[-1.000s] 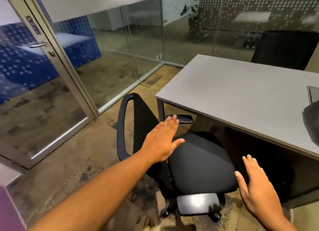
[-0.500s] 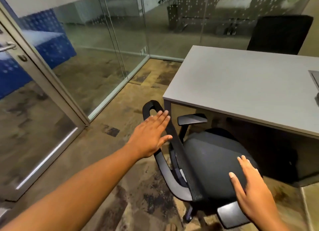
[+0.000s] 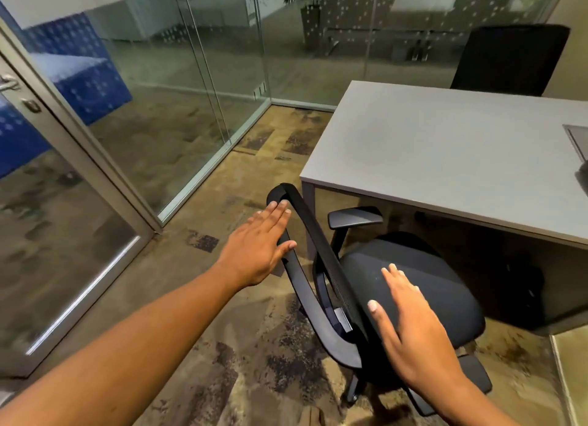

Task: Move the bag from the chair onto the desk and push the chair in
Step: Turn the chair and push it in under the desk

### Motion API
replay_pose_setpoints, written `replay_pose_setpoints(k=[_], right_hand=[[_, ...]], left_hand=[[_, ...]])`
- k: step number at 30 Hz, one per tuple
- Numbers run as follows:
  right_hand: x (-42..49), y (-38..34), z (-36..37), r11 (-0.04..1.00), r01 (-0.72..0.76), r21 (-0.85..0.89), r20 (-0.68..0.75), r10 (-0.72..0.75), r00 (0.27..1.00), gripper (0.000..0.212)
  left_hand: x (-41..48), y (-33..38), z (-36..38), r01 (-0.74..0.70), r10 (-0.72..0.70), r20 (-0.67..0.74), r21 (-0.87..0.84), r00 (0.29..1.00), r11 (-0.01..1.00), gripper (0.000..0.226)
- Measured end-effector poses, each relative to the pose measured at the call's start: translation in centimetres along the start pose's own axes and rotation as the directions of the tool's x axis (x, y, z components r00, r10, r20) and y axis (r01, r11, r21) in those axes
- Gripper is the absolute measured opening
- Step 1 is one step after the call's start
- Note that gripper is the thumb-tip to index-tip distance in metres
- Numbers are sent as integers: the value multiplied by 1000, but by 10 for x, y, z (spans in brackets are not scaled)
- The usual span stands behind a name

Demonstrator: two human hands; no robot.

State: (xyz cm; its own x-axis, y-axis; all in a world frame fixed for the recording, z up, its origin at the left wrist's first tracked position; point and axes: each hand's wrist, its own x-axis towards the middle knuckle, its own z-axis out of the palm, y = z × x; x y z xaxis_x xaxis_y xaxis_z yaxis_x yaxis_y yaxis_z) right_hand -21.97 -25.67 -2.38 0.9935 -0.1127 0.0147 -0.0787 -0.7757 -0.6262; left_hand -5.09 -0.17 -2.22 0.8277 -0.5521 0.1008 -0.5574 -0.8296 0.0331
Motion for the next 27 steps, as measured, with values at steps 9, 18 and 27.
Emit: replay_pose_setpoints(k=[9,18,27], right_hand=[[-7,-33,23,978,-204,38,-58,206,977,67],[-1,-96,87,917,-392,-71,-183,374,909,69],[-8,-112,125,807,-538,-244,-264,479,837,72]], left_hand=[[45,-36,11,-196,197,3,-64,980,978,67],[94,-89,33,-501,511,72,-115,857,858,73],[95,-99,47,-562,579,31,-203,814,802,69]])
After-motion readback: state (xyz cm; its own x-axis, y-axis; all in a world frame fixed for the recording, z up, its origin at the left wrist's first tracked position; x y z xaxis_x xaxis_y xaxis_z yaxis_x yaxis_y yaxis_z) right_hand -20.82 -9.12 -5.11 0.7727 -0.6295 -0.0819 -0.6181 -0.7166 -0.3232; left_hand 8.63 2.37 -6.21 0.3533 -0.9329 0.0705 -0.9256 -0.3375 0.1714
